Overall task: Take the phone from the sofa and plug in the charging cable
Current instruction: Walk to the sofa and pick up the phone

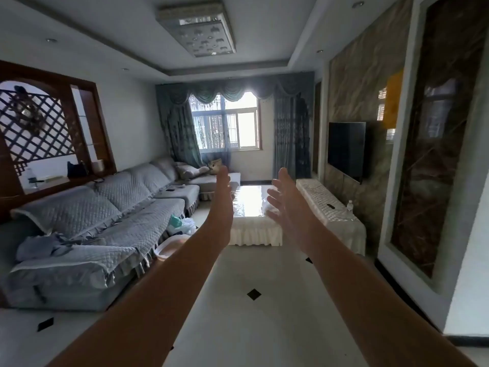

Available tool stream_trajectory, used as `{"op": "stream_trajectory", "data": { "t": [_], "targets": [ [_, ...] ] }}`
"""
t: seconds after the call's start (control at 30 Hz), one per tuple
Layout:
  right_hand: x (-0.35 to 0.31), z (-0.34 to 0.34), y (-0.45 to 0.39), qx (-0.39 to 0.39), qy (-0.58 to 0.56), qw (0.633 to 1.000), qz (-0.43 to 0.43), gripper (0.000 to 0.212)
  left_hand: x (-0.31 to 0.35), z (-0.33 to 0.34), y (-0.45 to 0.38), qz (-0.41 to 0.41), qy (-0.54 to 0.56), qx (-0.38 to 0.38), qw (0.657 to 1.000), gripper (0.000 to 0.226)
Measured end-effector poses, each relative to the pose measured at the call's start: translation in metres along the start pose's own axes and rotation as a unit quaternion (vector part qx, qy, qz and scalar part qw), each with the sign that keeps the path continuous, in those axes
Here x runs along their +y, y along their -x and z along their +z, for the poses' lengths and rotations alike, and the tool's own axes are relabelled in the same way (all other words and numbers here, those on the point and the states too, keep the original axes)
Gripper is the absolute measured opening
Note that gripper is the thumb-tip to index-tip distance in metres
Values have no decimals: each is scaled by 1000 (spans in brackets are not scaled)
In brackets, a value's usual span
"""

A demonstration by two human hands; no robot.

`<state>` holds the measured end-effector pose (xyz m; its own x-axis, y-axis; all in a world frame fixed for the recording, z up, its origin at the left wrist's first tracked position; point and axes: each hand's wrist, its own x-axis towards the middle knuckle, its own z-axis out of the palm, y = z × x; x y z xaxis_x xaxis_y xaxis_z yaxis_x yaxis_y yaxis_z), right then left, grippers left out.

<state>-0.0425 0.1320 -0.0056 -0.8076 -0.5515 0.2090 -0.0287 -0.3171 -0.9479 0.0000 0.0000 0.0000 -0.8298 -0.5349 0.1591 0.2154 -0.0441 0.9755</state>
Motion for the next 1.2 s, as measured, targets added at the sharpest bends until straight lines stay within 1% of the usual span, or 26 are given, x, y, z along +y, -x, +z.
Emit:
{"op": "stream_trajectory", "data": {
  "t": [0.07, 0.13, 0.2, 0.23, 0.3, 0.37, 0.5, 0.6, 0.77, 0.97, 1.13, 1.2],
  "targets": [
    [7, 2, -20, 6, -13, 1000, 4, 98, -4, -4, -19, 10, 22, 7, 1000, 70],
    [18, 5, -46, 8, -11, 1000, 9, 84, -13, -12, -48, 12, 28, -2, 1000, 67],
    [27, 9, -77, 18, -8, 1000, 17, 75, -21, -21, -78, 4, 32, -2, 999, 56],
    [32, 12, -93, 20, -4, 1000, 21, 73, -25, -25, -95, -1, 37, 0, 999, 55],
    [39, 17, -122, 23, -3, 999, 30, 73, -30, -33, -123, -6, 36, -4, 999, 65],
    [47, 24, -150, 26, -4, 999, 34, 74, -34, -41, -151, -14, 33, -4, 999, 70],
    [57, 37, -199, 48, 0, 998, 37, 74, -35, -57, -206, -18, 25, 2, 1000, 67],
    [64, 47, -228, 50, -2, 998, 33, 73, -37, -68, -237, -13, 33, 1, 999, 60],
    [73, 64, -261, 58, 8, 998, 29, 70, -44, -83, -273, -5, 32, -16, 999, 69],
    [79, 75, -297, 55, 32, 998, 8, 70, -40, -97, -312, 10, 60, -14, 998, 63],
    [89, 74, -335, 46, 35, 998, 13, 69, -48, -111, -351, -11, 105, -7, 994, 65],
    [94, 75, -354, 49, 32, 998, 17, 66, -55, -115, -367, -11, 101, 2, 995, 59]
  ]
}}
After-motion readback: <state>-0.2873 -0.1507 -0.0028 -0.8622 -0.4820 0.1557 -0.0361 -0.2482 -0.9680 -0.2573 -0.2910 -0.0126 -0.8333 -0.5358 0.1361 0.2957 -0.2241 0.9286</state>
